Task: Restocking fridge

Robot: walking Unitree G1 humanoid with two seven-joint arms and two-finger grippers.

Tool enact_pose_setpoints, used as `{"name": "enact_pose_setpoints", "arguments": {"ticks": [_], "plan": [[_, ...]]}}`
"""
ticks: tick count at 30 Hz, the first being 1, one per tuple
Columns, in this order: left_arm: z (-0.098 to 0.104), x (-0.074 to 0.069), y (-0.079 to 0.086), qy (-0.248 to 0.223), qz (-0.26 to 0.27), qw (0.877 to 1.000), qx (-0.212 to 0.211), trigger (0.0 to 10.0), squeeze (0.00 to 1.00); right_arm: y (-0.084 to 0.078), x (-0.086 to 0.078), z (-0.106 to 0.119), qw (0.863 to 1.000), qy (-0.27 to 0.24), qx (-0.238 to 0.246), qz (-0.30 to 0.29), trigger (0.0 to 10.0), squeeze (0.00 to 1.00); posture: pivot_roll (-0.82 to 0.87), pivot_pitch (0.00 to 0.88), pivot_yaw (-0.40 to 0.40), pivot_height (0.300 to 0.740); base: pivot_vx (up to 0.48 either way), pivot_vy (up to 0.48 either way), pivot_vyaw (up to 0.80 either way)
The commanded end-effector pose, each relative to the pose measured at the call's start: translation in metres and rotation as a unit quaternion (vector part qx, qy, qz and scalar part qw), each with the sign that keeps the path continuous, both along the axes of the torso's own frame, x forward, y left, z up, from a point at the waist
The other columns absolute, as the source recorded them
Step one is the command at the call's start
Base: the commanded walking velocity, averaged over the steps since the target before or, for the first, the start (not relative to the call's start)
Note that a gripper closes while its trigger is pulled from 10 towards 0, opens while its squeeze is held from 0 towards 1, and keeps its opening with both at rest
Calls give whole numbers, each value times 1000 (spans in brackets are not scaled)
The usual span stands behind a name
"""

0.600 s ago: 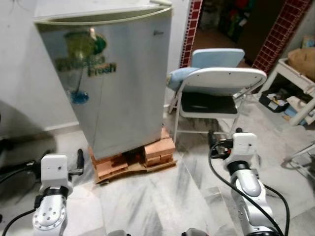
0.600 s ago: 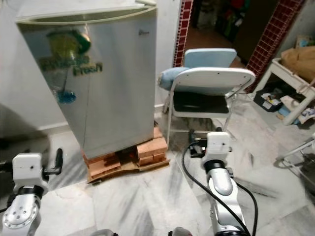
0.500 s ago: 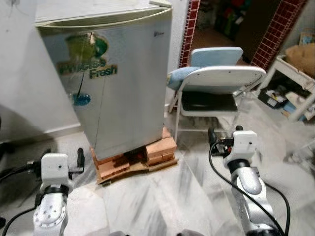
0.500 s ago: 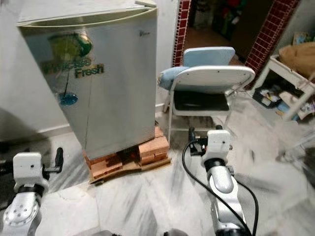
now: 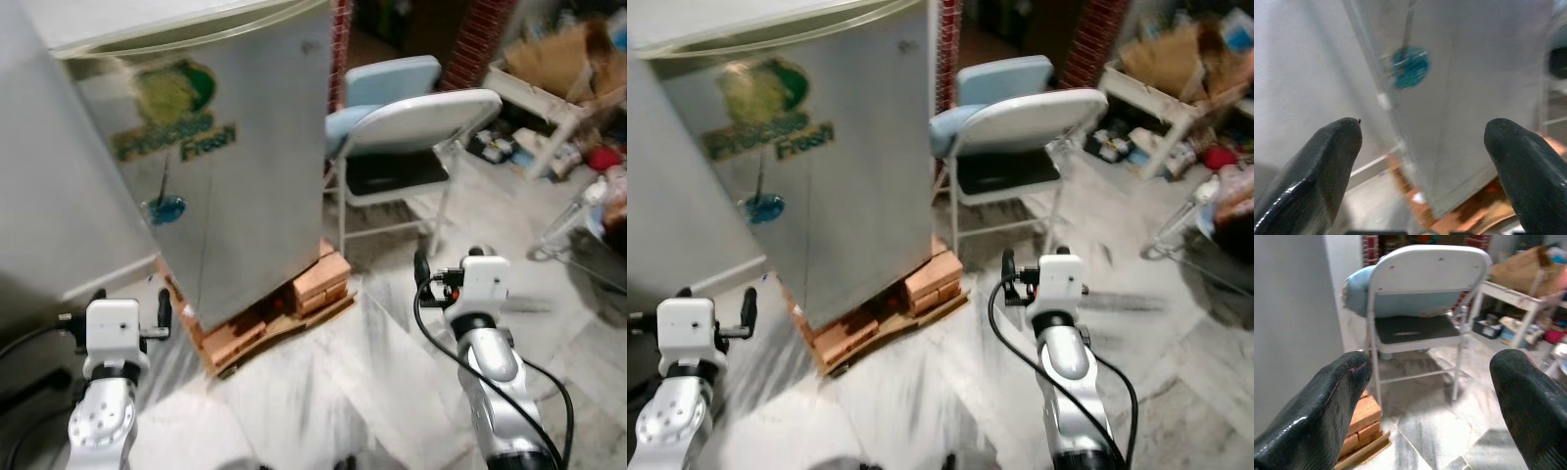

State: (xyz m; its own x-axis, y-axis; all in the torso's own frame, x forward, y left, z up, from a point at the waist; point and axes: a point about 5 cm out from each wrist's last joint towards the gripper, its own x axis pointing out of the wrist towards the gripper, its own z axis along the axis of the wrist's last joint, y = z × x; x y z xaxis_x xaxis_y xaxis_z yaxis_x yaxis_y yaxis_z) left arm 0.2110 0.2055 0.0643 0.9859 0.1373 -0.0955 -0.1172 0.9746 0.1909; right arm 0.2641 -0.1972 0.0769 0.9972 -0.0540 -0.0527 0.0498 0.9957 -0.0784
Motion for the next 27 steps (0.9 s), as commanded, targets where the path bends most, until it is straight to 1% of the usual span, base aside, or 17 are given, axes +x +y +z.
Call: {"name": "enact_pose_setpoints", "arguments": {"ticks": [1,12,22,27], "plan": [[3,-1,8,-4,7,1000,12,10000,0,6,4,7,1000,-15,2,11,10000,0,2,58,19,740,0,480,-544],[2,-2,7,-1,6,1000,12,10000,0,7,10,7,1000,-16,-2,19,10000,0,11,53,12,740,0,480,-498],[1,-1,6,-2,-1,1000,16,10000,0,8,12,8,999,-17,-7,27,10000,0,11,50,4,740,0,480,-460],[2,2,3,-7,-10,1000,15,10000,0,8,13,8,999,-19,-10,30,10000,0,9,50,3,740,0,480,-760]]}}
